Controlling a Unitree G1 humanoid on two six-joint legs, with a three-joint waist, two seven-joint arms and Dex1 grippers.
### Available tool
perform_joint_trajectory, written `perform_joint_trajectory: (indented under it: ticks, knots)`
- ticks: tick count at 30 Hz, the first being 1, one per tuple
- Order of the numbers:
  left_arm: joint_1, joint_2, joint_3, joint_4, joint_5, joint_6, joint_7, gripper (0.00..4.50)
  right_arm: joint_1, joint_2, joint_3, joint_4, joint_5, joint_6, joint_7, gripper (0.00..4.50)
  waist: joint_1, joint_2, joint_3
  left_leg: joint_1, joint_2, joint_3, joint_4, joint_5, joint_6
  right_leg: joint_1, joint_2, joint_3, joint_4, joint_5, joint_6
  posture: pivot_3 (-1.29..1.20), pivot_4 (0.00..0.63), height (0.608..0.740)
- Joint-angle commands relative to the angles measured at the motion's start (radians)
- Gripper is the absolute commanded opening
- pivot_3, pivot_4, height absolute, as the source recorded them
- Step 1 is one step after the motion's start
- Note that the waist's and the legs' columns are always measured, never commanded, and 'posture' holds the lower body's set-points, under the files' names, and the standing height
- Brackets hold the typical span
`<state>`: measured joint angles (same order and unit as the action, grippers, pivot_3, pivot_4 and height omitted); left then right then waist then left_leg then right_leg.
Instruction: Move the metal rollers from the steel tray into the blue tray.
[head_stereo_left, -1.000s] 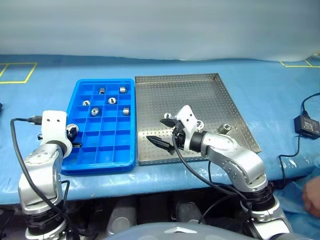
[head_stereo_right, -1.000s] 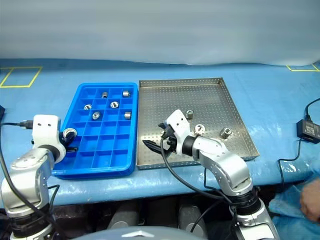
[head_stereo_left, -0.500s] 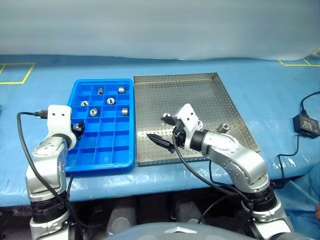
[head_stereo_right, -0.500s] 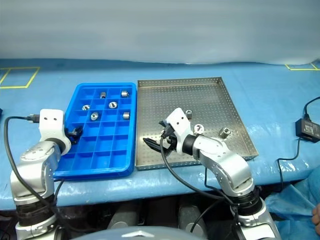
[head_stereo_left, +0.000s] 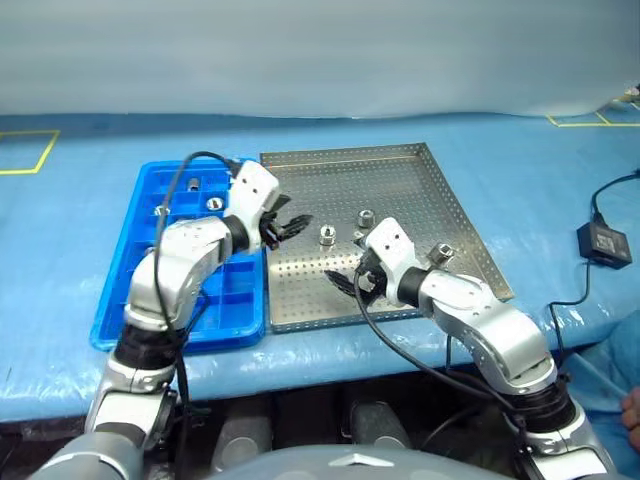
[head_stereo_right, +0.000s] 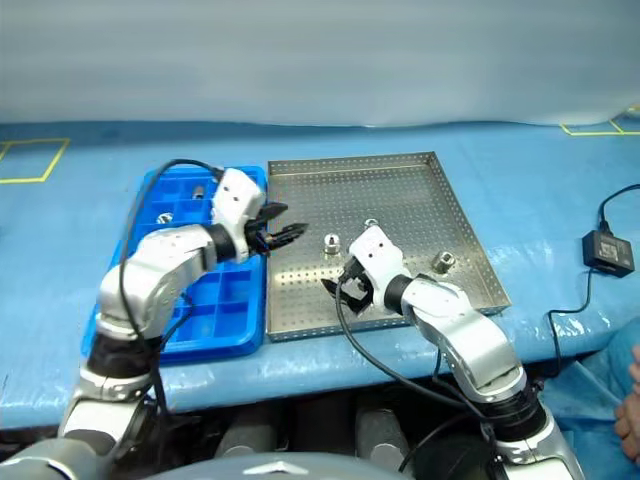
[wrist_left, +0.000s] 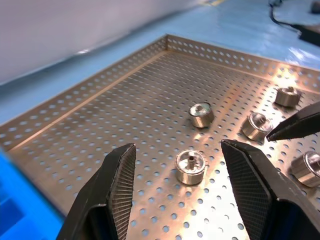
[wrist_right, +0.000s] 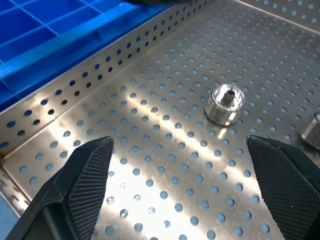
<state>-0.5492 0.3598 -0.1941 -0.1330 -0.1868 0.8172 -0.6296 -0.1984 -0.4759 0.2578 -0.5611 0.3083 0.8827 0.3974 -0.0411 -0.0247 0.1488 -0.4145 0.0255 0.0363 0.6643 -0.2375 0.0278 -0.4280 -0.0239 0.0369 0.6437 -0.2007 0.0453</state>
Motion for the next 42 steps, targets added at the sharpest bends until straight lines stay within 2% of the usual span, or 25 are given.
perform_joint_trajectory:
  ticks: [1, 10, 16, 19, 22, 25, 28, 32, 37, 42]
  knots:
    - [-0.074, -0.005, -0.077, 0.16, 0.038, -0.094, -0.062, 2.95, 0.025, 0.01, -0.01, -0.072, -0.016, -0.006, -0.027, 4.5, -0.019, 0.0, 0.0, 0.0, 0.0, 0.0, 0.0, 0.0, 0.0, 0.0, 0.0, 0.0, 0.0, 0.0, 0.0, -0.18, 0.15, 0.74]
    - [-0.177, -0.065, -0.136, 0.512, 0.137, -0.222, -0.045, 2.95, 0.096, 0.027, -0.018, -0.127, -0.037, 0.007, -0.069, 4.5, -0.069, 0.0, 0.0, 0.0, 0.001, 0.002, 0.0, -0.001, 0.001, -0.001, 0.0, 0.003, 0.0, 0.001, 0.006, -0.24, 0.15, 0.74]
    - [-0.151, -0.071, -0.147, 0.552, 0.187, -0.234, -0.029, 2.95, 0.092, 0.028, -0.022, -0.119, -0.039, 0.008, -0.074, 4.5, -0.088, 0.0, 0.0, 0.002, 0.002, 0.002, 0.001, 0.0, 0.001, 0.001, 0.0, 0.005, 0.0, 0.001, 0.006, -0.23, 0.15, 0.74]
    - [-0.135, -0.07, -0.133, 0.526, 0.18, -0.233, -0.043, 2.34, 0.079, 0.031, -0.016, -0.109, -0.042, 0.007, -0.072, 4.5, -0.093, 0.0, 0.0, 0.002, 0.002, 0.003, 0.001, 0.0, 0.001, 0.001, -0.001, 0.006, 0.001, 0.001, 0.006, -0.22, 0.15, 0.74]
    - [-0.125, -0.067, -0.127, 0.504, 0.179, -0.241, -0.051, 1.38, 0.064, 0.031, -0.008, -0.095, -0.046, 0.004, -0.068, 4.5, -0.093, 0.0, -0.001, 0.003, 0.003, 0.004, 0.001, 0.0, 0.001, 0.001, -0.001, 0.006, 0.001, 0.001, 0.006, -0.21, 0.15, 0.74]
    - [-0.113, -0.072, -0.109, 0.484, 0.171, -0.247, -0.049, 1.38, 0.054, 0.033, 0.0, -0.086, -0.051, 0.0, -0.062, 4.5, -0.092, 0.0, -0.001, 0.003, 0.003, 0.004, 0.001, 0.0, 0.001, 0.001, -0.001, 0.007, 0.0, 0.001, 0.007, -0.2, 0.15, 0.74]
    - [-0.105, -0.071, -0.092, 0.455, 0.163, -0.244, -0.054, 0.87, 0.043, 0.037, 0.007, -0.076, -0.054, -0.001, -0.056, 4.5, -0.091, 0.0, -0.001, 0.002, 0.003, 0.004, 0.001, 0.0, 0.002, 0.001, -0.001, 0.007, 0.0, 0.001, 0.007, -0.2, 0.15, 0.74]
    - [-0.093, -0.06, -0.056, 0.384, 0.135, -0.22, -0.065, 0.87, 0.031, 0.048, 0.009, -0.059, -0.049, -0.006, -0.039, 4.5, -0.091, 0.0, -0.001, 0.002, 0.003, 0.004, 0.001, 0.0, 0.002, 0.0, -0.001, 0.007, 0.0, 0.001, 0.007, -0.18, 0.15, 0.74]
    - [-0.047, 0.004, 0.024, 0.156, 0.032, -0.109, -0.118, 0.87, 0.016, 0.068, -0.008, -0.026, -0.017, -0.027, 0.008, 4.5, -0.091, 0.0, 0.0, 0.001, 0.004, 0.004, 0.0, 0.0, 0.002, -0.002, -0.001, 0.007, 0.001, 0.002, 0.008, -0.15, 0.15, 0.74]
    - [0.014, 0.07, 0.127, -0.052, -0.048, -0.005, -0.096, 0.87, -0.015, 0.072, -0.003, 0.018, -0.019, -0.051, 0.038, 4.5, -0.075, 0.001, 0.0, 0.001, 0.004, 0.003, -0.001, 0.0, 0.002, -0.001, -0.001, 0.007, 0.001, 0.003, 0.01, -0.1, 0.15, 0.74]
